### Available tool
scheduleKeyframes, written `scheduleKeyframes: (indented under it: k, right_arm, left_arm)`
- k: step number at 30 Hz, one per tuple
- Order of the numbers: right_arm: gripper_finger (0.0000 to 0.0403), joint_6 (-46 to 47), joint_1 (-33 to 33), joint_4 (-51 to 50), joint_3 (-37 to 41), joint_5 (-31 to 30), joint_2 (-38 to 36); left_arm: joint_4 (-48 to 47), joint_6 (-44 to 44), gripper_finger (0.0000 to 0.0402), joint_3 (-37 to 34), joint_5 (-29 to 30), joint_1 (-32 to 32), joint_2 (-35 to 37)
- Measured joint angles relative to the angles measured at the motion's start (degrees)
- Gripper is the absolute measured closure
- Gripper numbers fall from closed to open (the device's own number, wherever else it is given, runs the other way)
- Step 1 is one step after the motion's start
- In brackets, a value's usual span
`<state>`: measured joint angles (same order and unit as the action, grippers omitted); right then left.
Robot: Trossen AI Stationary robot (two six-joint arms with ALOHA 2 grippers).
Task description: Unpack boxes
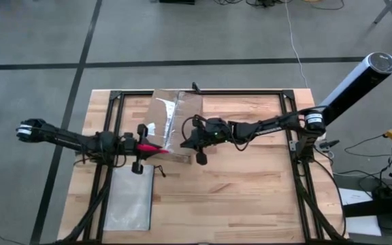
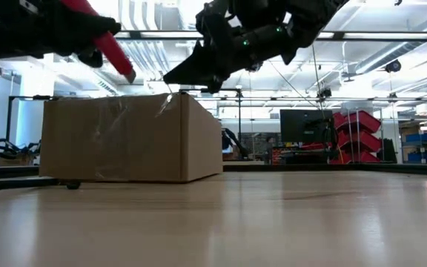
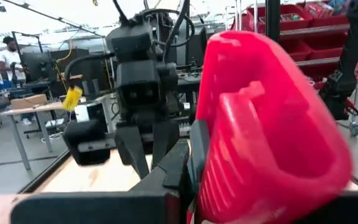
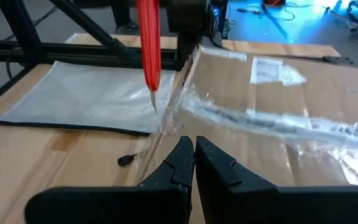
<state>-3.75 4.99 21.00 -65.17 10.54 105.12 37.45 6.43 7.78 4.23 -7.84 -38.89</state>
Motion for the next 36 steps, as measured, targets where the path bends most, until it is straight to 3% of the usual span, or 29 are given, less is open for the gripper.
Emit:
scheduleKeyframes:
  k: [12, 36]
  right_arm:
    - [0.0403, 0.75, 1.04, -1.03, 0.01, -0.02, 0.07]
    - [0.0403, 0.76, 1.06, -2.53, 0.28, -0.02, 0.13]
  left_arm:
    - [-0.53, 1.21, 0.0369, 1.96, -0.01, 0.02, -6.21]
    - [-1.38, 3.28, 0.0369, 2.02, 1.05, 0.00, -5.33]
